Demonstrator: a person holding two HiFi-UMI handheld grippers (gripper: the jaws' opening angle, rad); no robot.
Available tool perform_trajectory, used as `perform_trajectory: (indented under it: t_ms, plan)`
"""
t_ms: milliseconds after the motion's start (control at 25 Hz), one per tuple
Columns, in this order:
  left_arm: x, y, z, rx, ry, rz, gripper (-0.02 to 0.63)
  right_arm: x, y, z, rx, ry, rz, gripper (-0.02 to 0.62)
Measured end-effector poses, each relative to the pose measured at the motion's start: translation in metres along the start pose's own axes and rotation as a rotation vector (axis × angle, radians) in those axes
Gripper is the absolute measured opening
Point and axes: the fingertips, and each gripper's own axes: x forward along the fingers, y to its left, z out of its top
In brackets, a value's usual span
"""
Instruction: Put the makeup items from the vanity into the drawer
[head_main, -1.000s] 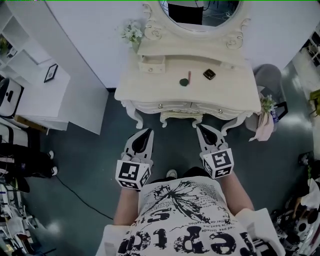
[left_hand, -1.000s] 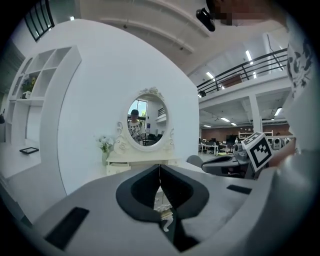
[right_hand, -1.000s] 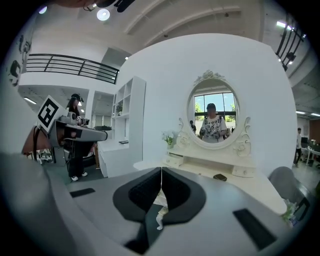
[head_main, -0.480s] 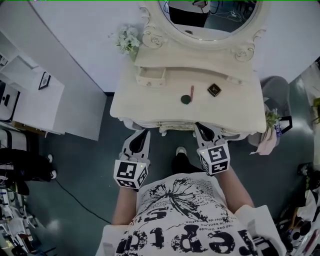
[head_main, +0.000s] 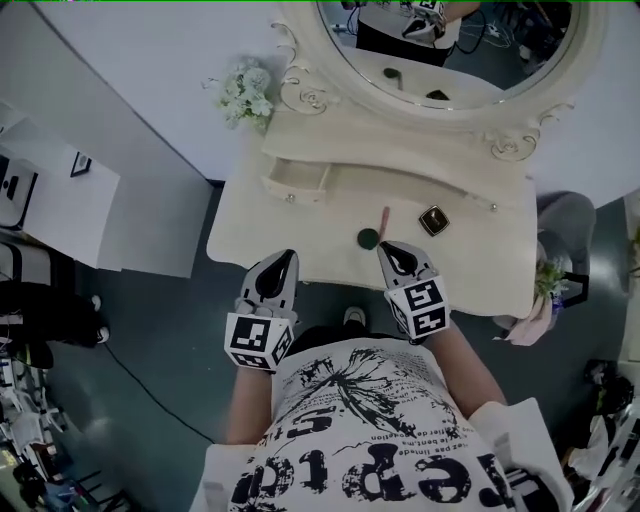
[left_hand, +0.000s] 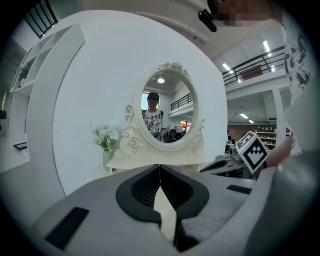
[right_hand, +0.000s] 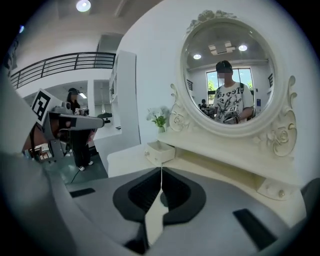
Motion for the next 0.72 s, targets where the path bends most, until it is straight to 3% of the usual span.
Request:
perform_trajectory:
  t_ms: [360,600,720]
  plan:
    - [0.064,0.025,-0.011,-0.010,0.073,-0.066,0.021,0.062,-0.028,-0.044,0.074,0.219,0.010,0.020]
    - [0.097,0.049,-0.019,0.014,0.126,-0.155,0.021,0.091,-0.042,-0.071,0.130,0.344,-0.059,0.021]
    - [0.107,0.059,-0.024,0.002,0.156,-0.186,0.021,0.100,-0.040,-0.082,0.163,0.399,-0.067,0.084]
